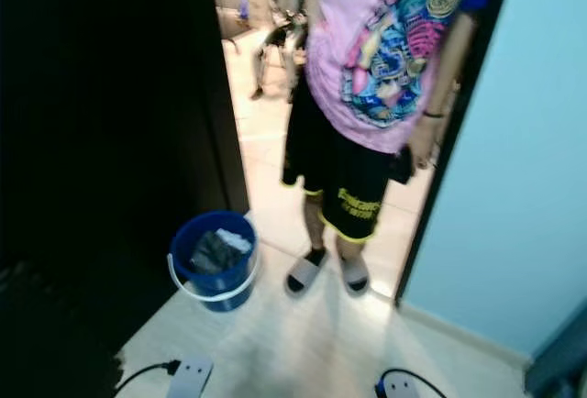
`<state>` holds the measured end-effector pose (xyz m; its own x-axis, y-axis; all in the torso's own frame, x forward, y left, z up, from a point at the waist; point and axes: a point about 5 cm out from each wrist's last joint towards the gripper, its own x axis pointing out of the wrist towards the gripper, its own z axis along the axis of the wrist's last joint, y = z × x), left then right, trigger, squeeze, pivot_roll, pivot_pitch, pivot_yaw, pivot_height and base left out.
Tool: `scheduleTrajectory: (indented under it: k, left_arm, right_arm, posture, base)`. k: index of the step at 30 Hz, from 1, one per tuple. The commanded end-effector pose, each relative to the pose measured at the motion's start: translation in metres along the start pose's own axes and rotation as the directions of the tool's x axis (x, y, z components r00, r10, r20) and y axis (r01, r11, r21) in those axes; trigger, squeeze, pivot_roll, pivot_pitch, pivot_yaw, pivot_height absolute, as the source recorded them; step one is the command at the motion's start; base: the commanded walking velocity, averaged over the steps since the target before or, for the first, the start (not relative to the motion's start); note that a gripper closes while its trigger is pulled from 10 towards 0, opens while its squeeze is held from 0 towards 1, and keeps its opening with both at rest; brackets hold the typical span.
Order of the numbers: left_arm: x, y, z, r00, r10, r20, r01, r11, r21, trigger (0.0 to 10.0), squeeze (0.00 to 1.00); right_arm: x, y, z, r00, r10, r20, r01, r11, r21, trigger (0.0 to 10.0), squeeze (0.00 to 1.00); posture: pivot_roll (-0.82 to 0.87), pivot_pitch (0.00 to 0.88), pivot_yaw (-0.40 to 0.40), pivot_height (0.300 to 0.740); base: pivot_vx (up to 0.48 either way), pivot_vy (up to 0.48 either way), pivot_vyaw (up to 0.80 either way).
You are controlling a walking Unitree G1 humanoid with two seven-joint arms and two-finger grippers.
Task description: Clean up the room
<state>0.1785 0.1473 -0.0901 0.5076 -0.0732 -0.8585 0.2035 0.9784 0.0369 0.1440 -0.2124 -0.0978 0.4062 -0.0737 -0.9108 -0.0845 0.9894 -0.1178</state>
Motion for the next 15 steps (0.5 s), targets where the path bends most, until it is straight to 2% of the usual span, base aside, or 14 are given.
scheduleTrajectory:
  k: [1, 15]
  left_arm:
    - [-0.0006, 0.0030, -0.0029, 1.000, 0.008, -0.007, -0.008, 1.000, 0.008, 10.0, 0.00]
    - [-0.0006, 0.0038, -0.0013, 1.000, 0.025, 0.007, -0.025, 0.999, 0.045, 10.0, 0.00]
  right_arm:
    - [0.0005, 0.0037, 0.0032, 1.000, 0.008, 0.011, -0.008, 1.000, -0.007, 10.0, 0.00]
    - [0.0004, 0.0032, 0.0041, 1.000, 0.000, 0.030, -0.001, 1.000, 0.001, 10.0, 0.00]
  posture:
    - [0.03, 0.000, -0.036, 0.740]
    - [0.03, 0.000, -0.039, 0.740]
  base:
    - [0.000, 0.000, 0.78]
    - [0.000, 0.000, 0.78]
